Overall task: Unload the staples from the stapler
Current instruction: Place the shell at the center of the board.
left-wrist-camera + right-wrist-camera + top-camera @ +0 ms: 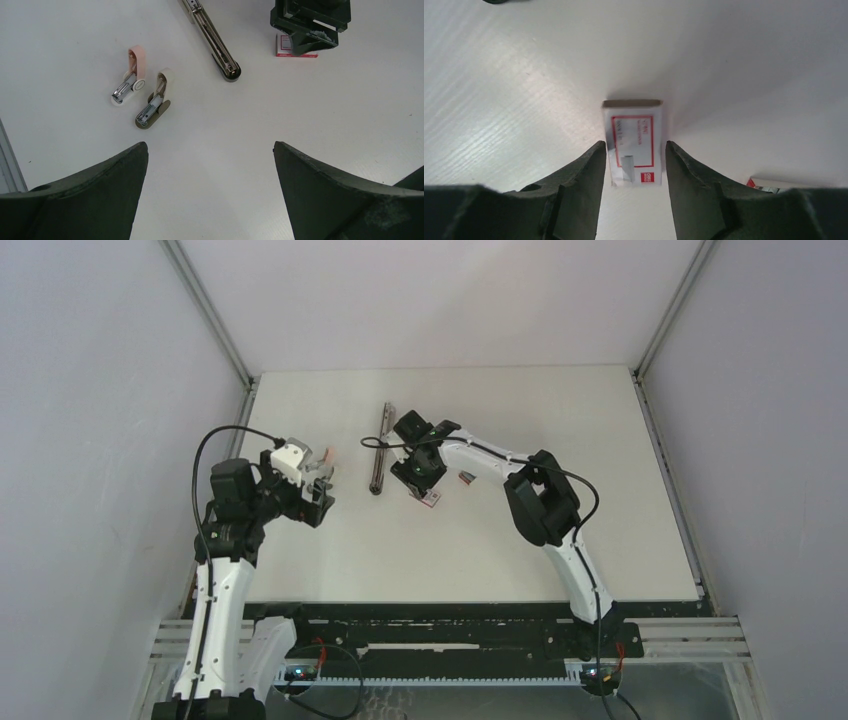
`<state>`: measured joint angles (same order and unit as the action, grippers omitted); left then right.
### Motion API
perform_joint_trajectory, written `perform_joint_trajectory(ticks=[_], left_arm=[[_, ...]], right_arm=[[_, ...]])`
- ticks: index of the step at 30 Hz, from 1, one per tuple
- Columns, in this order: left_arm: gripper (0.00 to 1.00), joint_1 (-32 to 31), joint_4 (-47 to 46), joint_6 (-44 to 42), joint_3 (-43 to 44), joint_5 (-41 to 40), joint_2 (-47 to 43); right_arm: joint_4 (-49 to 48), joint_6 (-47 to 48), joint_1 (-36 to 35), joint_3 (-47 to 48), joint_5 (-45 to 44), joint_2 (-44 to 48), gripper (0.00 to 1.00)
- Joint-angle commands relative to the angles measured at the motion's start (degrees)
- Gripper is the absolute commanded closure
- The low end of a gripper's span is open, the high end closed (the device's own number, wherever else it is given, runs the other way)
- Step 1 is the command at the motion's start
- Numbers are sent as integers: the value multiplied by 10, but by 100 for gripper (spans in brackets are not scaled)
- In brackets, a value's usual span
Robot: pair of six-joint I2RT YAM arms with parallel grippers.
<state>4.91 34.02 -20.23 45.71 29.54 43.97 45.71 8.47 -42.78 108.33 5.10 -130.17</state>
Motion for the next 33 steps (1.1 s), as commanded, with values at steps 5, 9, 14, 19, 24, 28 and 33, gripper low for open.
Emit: perform_joint_trajectory(ticks=[5, 9, 14, 19, 24, 28, 33], left_arm=[[0, 3, 9, -44, 9, 28, -13], [0, 3, 22, -69, 26, 46, -6], [0, 1, 28, -100, 70, 80, 33], [0, -53, 28, -176, 127, 60, 110], [0, -126, 38, -297, 174, 78, 193], [0, -194, 28, -374, 204, 66, 257], [0, -257, 53, -469, 274, 18, 374]], right_arm=[[18, 24, 10, 26, -22, 29, 37], [38, 28, 31, 38, -11, 71, 21], [46, 41, 87, 21, 33, 135, 0], [59, 22, 190, 14, 145, 158, 0], [79, 14, 282, 16, 255, 138, 0], [94, 10, 334, 23, 323, 113, 4], [110, 22, 351, 49, 320, 83, 7]])
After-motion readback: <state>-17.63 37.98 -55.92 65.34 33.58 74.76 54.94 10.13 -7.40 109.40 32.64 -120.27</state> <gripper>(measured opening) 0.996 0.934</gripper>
